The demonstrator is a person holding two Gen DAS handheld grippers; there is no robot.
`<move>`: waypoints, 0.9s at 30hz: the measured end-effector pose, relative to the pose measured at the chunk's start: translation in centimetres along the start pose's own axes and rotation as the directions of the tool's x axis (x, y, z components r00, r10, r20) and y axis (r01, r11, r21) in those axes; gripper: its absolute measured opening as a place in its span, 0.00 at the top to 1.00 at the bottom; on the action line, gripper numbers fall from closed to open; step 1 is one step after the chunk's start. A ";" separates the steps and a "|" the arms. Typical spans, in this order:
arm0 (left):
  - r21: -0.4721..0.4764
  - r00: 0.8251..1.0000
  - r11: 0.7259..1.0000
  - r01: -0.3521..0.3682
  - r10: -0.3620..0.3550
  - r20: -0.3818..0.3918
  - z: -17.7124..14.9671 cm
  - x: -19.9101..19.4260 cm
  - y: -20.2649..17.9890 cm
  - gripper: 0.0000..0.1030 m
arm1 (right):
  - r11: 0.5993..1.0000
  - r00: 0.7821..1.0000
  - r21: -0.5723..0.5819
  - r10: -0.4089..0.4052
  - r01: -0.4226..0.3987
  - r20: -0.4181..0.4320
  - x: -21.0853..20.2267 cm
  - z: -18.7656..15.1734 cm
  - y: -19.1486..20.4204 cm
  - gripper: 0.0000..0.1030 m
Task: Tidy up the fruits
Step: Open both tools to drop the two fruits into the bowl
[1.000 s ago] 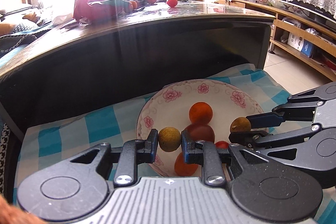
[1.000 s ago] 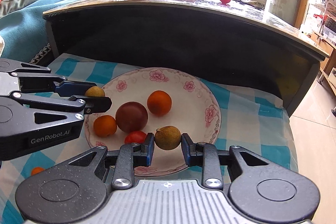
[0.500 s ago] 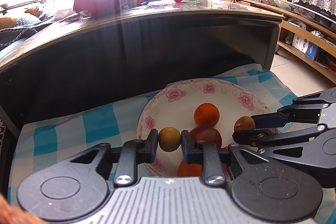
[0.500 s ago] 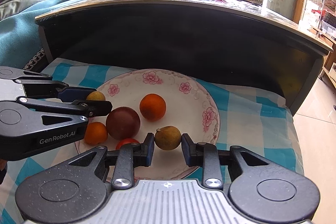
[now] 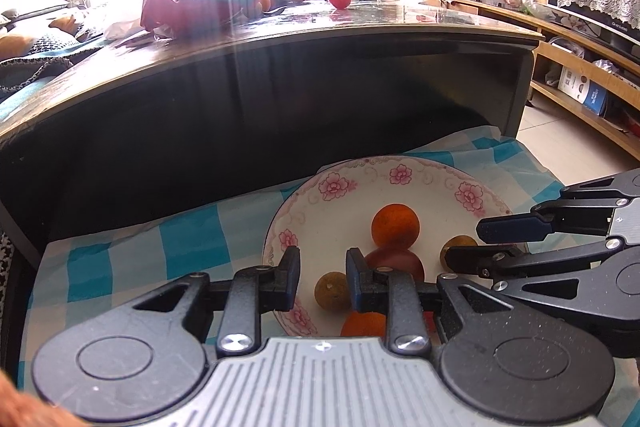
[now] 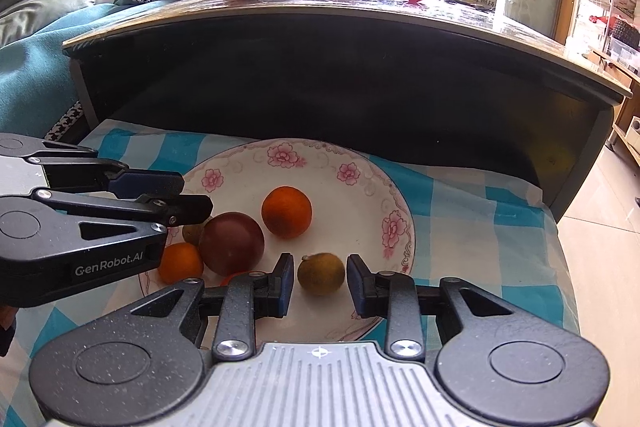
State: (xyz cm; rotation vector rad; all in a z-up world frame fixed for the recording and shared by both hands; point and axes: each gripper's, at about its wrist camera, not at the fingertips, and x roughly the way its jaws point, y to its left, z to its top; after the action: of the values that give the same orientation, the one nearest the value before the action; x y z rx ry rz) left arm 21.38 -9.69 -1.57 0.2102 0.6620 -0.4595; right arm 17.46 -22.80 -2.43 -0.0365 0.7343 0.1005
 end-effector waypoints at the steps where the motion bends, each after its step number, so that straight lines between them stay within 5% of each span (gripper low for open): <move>1: 0.000 1.000 1.000 -0.002 0.002 0.001 0.0 -0.1 0.0 0.66 | 1.000 1.000 0.000 -0.001 0.001 0.001 0.0 0.0 0.0 0.76; 18: -0.011 0.999 0.999 -0.031 0.031 0.014 -0.6 -4.5 2.1 0.65 | 1.000 0.999 -0.003 0.012 -0.012 0.047 -2.2 0.8 1.6 0.75; 27: -0.026 0.998 0.998 -0.056 0.055 -0.029 -3.4 -8.4 4.6 0.65 | 0.992 0.994 -0.070 0.111 -0.109 0.023 -4.7 0.0 6.1 0.75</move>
State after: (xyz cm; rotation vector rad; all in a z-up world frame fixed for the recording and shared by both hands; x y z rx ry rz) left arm 15.92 -1.65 1.33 0.2090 0.6878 -0.3947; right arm 13.31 -17.09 0.73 -0.0599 0.7058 0.2309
